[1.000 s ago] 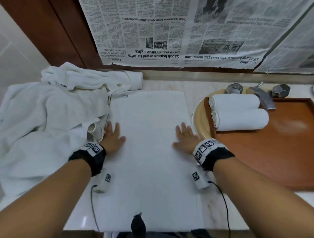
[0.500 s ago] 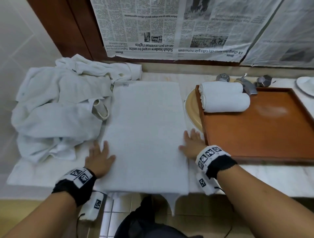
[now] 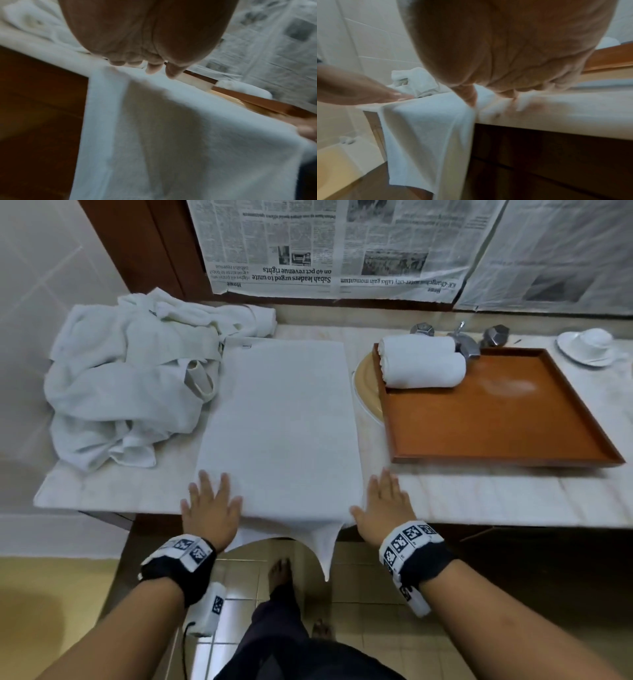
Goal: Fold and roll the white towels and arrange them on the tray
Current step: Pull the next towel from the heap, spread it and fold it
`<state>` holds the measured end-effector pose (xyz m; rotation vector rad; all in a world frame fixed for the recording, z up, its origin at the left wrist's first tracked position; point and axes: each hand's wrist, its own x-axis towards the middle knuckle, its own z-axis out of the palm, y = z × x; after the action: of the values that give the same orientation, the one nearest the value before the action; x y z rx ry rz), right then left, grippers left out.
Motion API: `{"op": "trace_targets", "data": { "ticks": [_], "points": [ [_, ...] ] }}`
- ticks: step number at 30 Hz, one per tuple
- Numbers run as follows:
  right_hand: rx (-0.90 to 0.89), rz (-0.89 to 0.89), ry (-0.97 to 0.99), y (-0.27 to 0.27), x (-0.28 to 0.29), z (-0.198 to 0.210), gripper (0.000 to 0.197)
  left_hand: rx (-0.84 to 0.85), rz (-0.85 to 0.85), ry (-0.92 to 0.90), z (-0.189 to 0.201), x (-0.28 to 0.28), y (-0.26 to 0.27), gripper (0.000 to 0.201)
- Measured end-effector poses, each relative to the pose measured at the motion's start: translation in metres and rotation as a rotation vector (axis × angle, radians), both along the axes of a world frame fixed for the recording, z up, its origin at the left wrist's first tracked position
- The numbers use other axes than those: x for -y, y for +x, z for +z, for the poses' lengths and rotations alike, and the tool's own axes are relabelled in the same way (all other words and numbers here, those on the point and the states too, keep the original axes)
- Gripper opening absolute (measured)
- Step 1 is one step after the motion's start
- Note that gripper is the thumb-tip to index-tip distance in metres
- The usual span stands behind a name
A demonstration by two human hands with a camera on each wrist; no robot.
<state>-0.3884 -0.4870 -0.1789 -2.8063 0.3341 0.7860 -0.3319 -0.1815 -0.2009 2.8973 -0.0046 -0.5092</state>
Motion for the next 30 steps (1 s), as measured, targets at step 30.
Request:
{"op": "trace_targets", "data": {
  "ticks": [30],
  "points": [
    [0.374,0.248,-0.114,-0.045,-0.009,0.011,0.021,-0.043,-0.313,0.062,-0.013,0.040,-0.021,0.068]
  ]
}}
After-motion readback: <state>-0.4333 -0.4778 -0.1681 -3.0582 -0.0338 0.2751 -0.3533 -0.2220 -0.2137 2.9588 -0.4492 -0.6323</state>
